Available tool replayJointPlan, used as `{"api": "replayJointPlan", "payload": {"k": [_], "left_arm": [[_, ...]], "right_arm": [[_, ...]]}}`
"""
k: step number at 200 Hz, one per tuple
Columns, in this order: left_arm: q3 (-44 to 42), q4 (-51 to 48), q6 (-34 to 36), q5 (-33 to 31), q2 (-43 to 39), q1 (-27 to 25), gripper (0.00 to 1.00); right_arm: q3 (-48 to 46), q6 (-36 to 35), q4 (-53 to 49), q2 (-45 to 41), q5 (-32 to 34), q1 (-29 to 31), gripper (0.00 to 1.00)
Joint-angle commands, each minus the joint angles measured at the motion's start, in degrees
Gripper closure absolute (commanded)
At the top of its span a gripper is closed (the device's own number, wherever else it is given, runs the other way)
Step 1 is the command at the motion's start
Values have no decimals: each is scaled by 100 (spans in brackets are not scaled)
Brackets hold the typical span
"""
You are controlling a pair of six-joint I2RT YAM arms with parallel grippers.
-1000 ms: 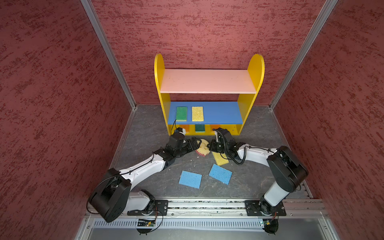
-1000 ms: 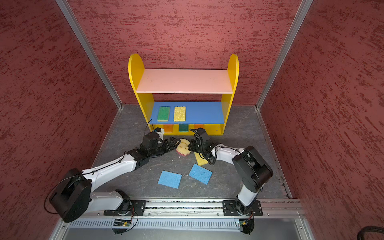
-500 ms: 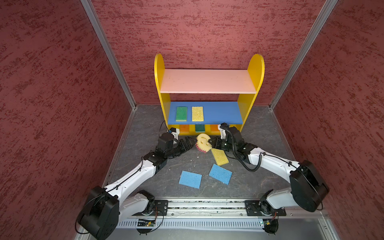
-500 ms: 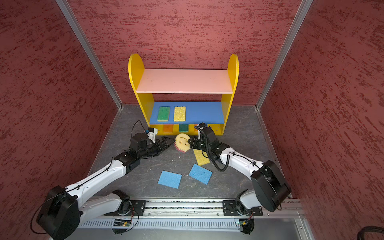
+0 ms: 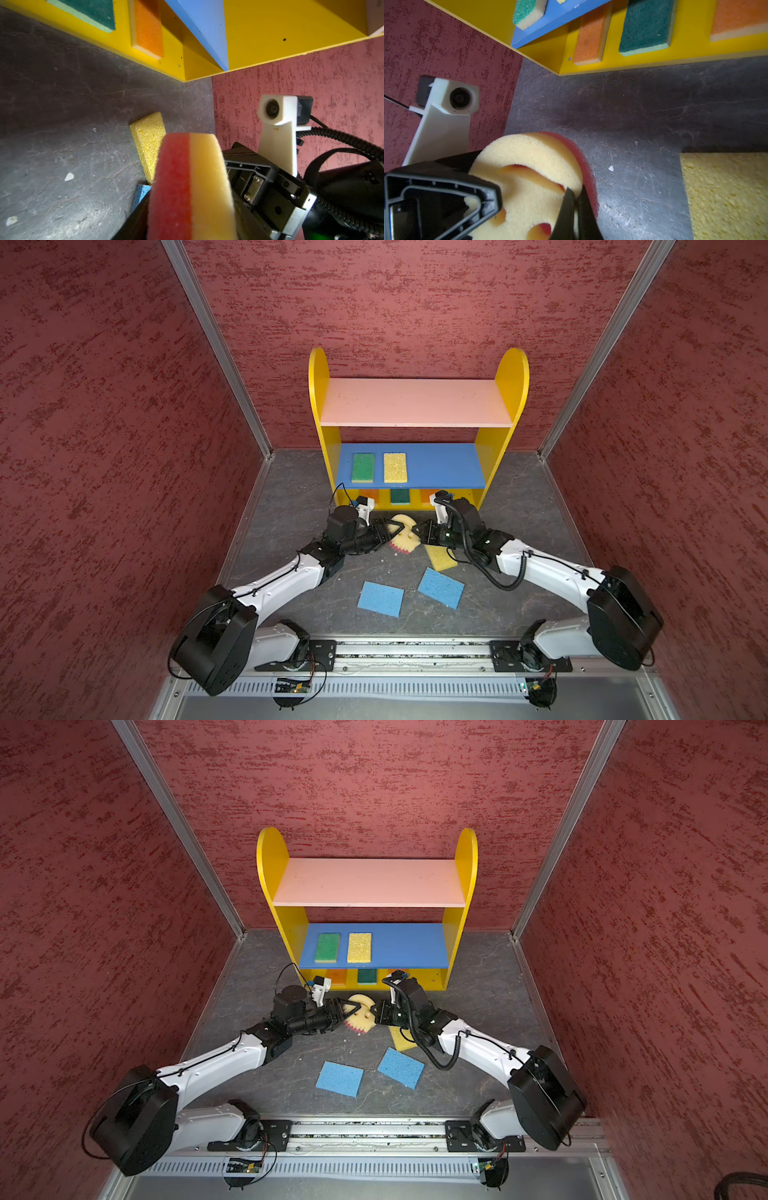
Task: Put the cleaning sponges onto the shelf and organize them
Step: 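Lift the smiley sponge with the right gripper while the left gripper steadies it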
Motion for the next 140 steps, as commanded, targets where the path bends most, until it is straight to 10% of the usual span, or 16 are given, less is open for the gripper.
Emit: {"api": "replayJointPlan", "payload": {"k": [1,51,140], "left_arm": [[129,234,13,88,39,-4,58],[131,257,5,93,-68,44,72],[105,336,-93,196,-142,190,72]], "right_arm": [[-75,131,-54,-279,371,10,100],[-490,598,473,-538,202,-48,58],[-2244,2457,4632,-343,-1282,-194,32]]}}
